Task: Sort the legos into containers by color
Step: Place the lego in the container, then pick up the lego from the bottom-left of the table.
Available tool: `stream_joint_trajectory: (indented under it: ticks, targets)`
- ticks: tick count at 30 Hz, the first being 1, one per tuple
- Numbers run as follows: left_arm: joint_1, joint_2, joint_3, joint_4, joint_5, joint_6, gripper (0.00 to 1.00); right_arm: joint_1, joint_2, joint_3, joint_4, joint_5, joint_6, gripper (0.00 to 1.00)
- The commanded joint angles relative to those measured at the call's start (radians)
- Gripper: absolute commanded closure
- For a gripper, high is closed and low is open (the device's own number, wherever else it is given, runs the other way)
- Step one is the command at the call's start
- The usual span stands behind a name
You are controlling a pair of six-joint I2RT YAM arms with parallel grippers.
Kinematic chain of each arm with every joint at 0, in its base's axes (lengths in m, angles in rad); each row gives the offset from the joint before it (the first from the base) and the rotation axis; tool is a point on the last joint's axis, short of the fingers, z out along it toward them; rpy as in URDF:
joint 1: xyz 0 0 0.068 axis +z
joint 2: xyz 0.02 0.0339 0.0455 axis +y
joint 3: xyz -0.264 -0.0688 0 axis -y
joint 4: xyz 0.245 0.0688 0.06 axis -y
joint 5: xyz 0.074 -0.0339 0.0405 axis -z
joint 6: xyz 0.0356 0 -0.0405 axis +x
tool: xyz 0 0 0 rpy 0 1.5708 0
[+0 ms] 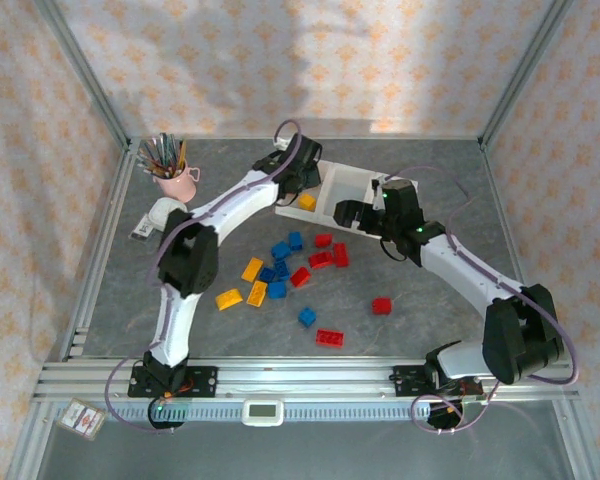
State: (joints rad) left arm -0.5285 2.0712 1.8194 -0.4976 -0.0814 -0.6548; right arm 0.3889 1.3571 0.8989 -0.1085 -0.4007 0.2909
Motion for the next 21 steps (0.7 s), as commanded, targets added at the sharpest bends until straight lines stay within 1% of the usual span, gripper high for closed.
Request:
stream_joint_trajectory:
  ticks: [1,6,11,16,21]
  targets:
    - [0.006,-0.174,-0.167,0.068,0.029,-0.016,0.43,0.031,-0.039,0.004,-0.015,-0.023,-0.017,0.0]
    - [0.003,-0.411,-0.47,0.097,0.019,-0.072,0.41,0.092,-0.049,-0.015,-0.032,-0.022,-0.024,0.0]
    - [-0.014,-0.617,-0.724,0.052,-0.02,-0.151,0.39,0.175,-0.043,-0.037,-0.04,-0.021,-0.048,0.0]
    - [-0.019,-0.787,-0.92,-0.031,-0.054,-0.244,0.34,0.253,-0.035,-0.071,-0.025,-0.016,-0.067,0.0]
    - [-0.026,-0.898,-1.048,-0.14,-0.082,-0.332,0.28,0.32,-0.027,-0.091,-0.01,-0.008,-0.052,0.0]
